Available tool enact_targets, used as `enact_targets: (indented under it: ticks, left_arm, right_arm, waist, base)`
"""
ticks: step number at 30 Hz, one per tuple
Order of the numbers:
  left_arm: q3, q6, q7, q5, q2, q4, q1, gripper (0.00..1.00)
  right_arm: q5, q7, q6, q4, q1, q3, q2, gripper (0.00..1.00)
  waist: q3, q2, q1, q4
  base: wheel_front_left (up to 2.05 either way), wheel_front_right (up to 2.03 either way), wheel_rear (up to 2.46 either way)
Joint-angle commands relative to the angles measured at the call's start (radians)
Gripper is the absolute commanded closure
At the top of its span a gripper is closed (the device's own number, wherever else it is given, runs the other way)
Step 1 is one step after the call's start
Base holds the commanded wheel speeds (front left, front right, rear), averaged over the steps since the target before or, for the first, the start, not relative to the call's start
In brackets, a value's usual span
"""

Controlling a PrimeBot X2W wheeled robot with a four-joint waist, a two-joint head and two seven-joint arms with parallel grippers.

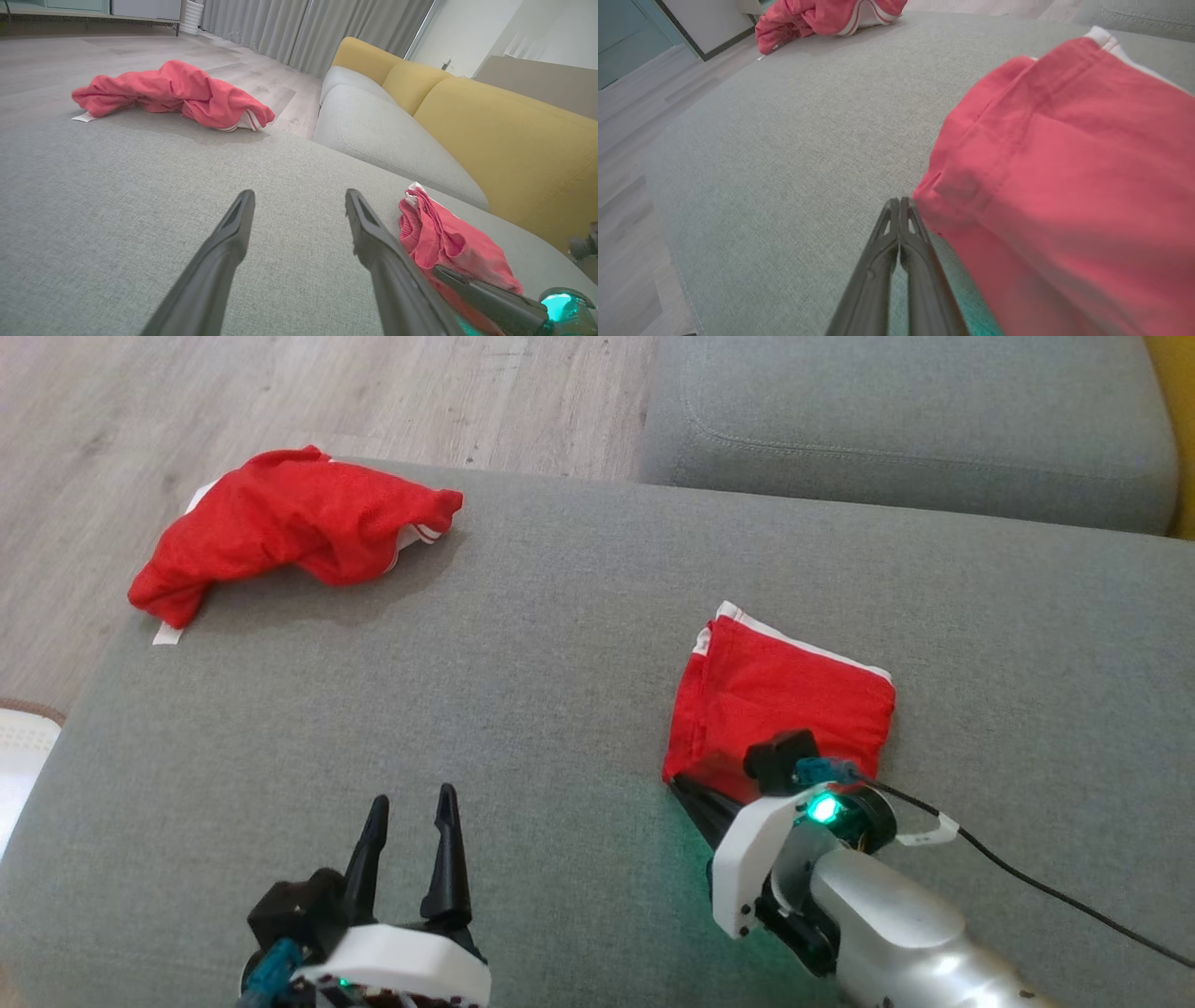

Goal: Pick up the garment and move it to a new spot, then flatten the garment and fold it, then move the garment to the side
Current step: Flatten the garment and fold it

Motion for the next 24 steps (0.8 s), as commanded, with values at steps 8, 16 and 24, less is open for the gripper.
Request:
enact_targets:
  ticks: [8,16,24]
  left_arm:
    - [0.051,0.004,-0.008,0.013,0.022,-0.012,-0.031,0.00]
    - [0.057,-0.022,-0.011,0.049,0.035,0.022,-0.052,0.00]
    - [0.085,-0.062,-0.014,0.102,0.025,0.056,-0.038,0.00]
  right_arm:
    - [0.029,-0.137,0.007,-0.064,-0.042,-0.016,0.016,0.31]
    - [-0.037,-0.203,0.007,-0.065,-0.021,-0.204,-0.027,0.00]
    - [-0.330,-0.207,0.007,-0.215,0.159,-0.565,-0.029,0.00]
  waist:
    - [-0.036,0.0000,0.0000,-0.041]
    - [-0.078,0.0000,0.0000,-0.093]
    - [-0.106,0.0000,0.0000,-0.147]
  base:
    - [0.00,0.00,0.00]
    - [0.00,0.00,0.00]
    - [0.00,0.00,0.00]
